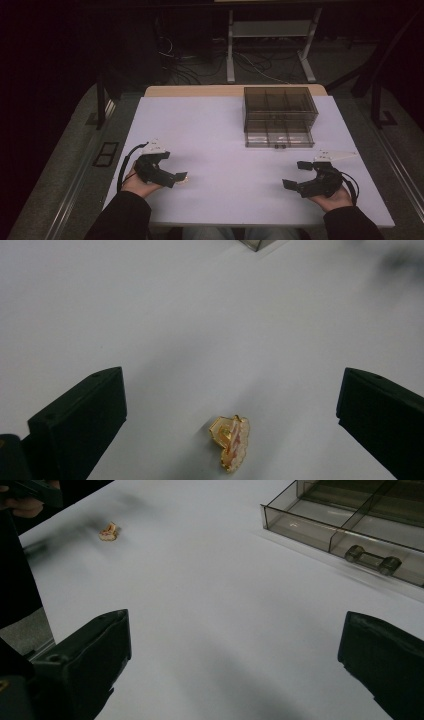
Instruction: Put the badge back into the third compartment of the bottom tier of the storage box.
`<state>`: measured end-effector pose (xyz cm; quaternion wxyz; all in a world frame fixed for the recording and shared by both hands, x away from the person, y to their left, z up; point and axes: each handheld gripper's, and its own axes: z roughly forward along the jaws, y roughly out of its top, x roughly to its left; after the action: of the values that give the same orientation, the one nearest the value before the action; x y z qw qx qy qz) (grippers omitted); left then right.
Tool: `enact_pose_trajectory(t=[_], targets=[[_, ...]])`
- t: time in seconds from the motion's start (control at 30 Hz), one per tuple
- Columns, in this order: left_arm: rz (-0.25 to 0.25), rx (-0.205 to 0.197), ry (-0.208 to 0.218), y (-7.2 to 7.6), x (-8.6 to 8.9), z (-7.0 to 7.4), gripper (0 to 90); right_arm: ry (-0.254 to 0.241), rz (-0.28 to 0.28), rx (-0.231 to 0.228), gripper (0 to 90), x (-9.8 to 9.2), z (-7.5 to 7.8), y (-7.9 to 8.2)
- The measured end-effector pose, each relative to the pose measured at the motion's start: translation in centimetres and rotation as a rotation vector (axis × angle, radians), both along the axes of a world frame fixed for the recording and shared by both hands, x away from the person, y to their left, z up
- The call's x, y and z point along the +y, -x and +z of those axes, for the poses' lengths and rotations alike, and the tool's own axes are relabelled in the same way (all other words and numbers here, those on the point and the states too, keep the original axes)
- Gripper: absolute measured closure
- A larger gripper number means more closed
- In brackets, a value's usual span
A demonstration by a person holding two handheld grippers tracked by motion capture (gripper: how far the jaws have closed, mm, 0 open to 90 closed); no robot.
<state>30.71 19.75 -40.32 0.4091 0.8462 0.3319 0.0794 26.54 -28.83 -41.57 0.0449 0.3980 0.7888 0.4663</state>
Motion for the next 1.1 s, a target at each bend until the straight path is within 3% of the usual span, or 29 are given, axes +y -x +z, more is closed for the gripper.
enact_pose_trajectory(t=[0.37,0.57,1.1], targets=[[-0.010,0.044,-0.029,-0.9,-0.1,-0.8,0.0,-0.001,-0.001,0.001,0.1,0.0,0.0,0.0],[-0.032,0.075,-0.078,-1.5,0.0,-1.4,0.0,0.000,-0.001,0.002,0.1,0.0,0.0,0.0],[-0.078,0.154,-0.101,-1.9,-0.7,-2.5,0.0,-0.001,0.001,0.004,0.0,0.0,-0.1,-0.1]])
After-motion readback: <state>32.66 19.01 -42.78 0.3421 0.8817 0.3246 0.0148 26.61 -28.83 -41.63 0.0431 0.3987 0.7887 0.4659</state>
